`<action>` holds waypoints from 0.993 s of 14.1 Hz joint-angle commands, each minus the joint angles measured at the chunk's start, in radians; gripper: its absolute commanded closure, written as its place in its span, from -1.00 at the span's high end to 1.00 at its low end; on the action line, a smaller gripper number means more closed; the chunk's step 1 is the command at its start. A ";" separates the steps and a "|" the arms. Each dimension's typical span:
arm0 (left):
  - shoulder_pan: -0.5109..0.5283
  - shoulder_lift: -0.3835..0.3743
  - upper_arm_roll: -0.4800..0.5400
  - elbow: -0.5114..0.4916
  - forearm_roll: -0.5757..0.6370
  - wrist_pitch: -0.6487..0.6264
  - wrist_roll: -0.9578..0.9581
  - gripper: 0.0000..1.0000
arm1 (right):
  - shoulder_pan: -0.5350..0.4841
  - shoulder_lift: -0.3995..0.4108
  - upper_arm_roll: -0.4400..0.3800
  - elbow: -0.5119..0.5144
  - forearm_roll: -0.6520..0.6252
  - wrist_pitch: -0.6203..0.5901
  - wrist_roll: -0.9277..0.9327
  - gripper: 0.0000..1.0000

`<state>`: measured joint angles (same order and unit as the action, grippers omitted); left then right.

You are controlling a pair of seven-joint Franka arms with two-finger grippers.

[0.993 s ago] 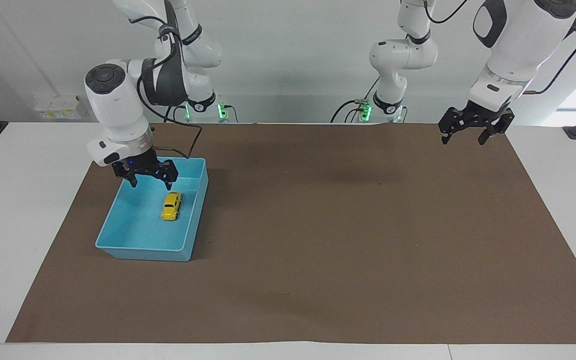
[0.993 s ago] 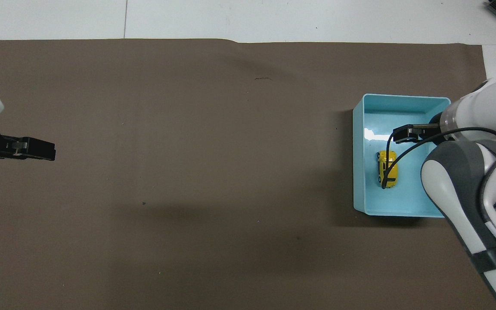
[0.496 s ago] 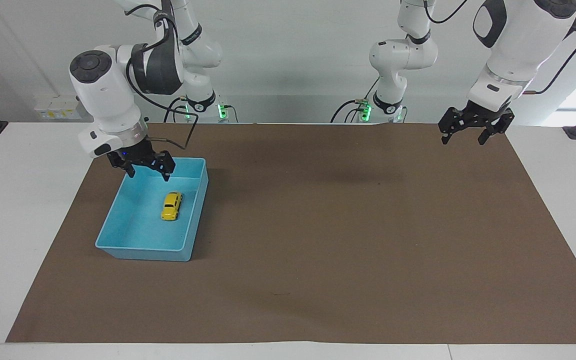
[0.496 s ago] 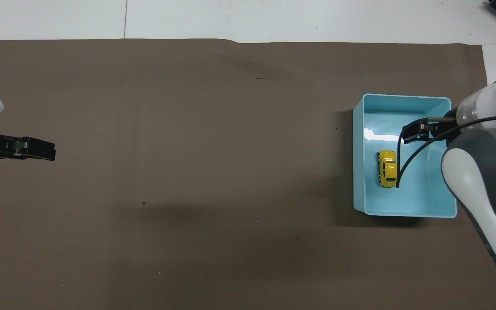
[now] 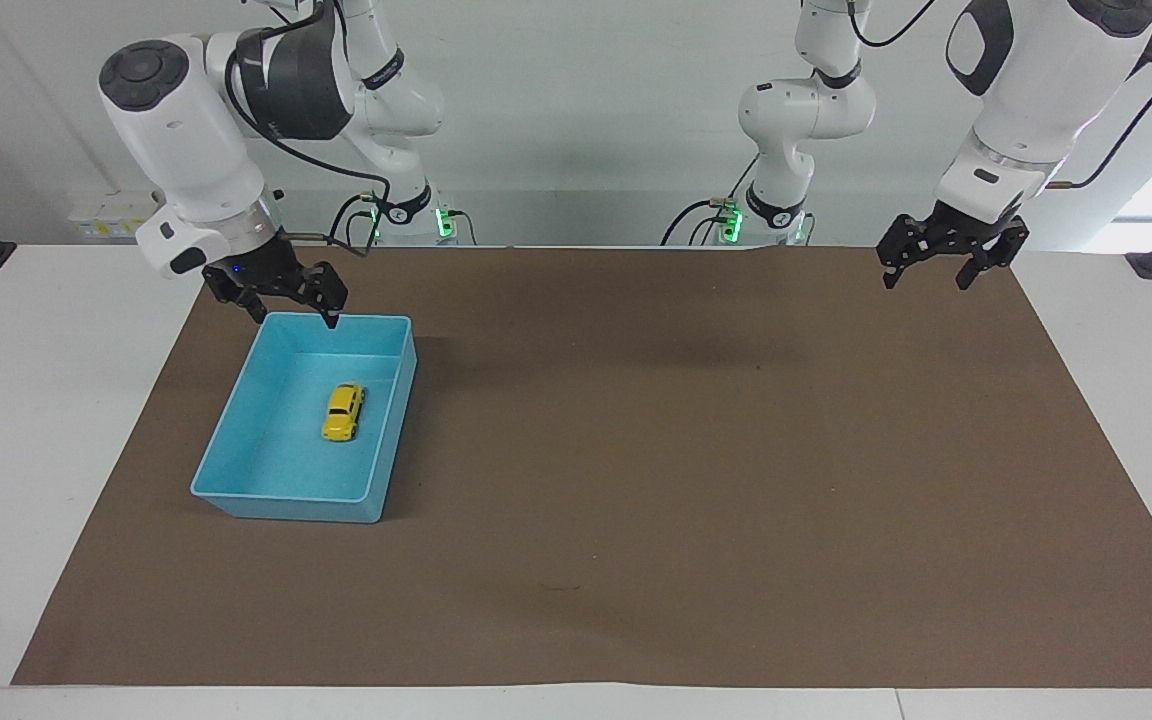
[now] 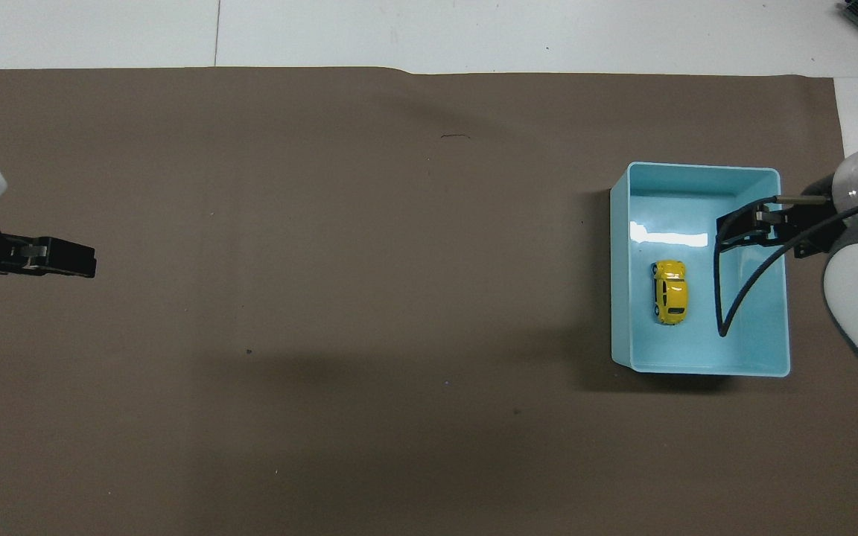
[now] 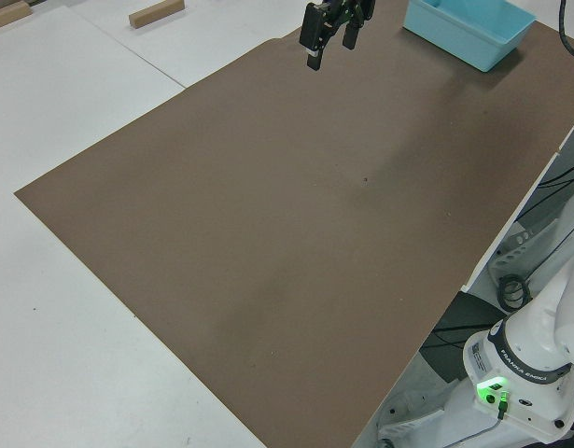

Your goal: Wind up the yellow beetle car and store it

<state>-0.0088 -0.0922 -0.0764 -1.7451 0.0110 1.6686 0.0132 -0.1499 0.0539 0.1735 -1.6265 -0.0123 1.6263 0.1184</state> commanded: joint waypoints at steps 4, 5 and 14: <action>0.010 0.006 -0.003 0.021 -0.006 -0.013 0.007 1.00 | -0.010 -0.015 0.000 0.111 0.026 -0.146 -0.031 1.00; 0.010 0.006 -0.003 0.021 -0.006 -0.013 0.007 1.00 | -0.010 -0.032 0.000 0.103 0.026 -0.147 -0.032 1.00; 0.010 0.006 -0.003 0.021 -0.006 -0.013 0.007 1.00 | -0.010 -0.077 -0.002 0.040 0.028 -0.138 -0.045 1.00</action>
<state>-0.0088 -0.0922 -0.0764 -1.7451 0.0110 1.6686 0.0132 -0.1500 0.0163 0.1723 -1.5389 -0.0105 1.4818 0.1040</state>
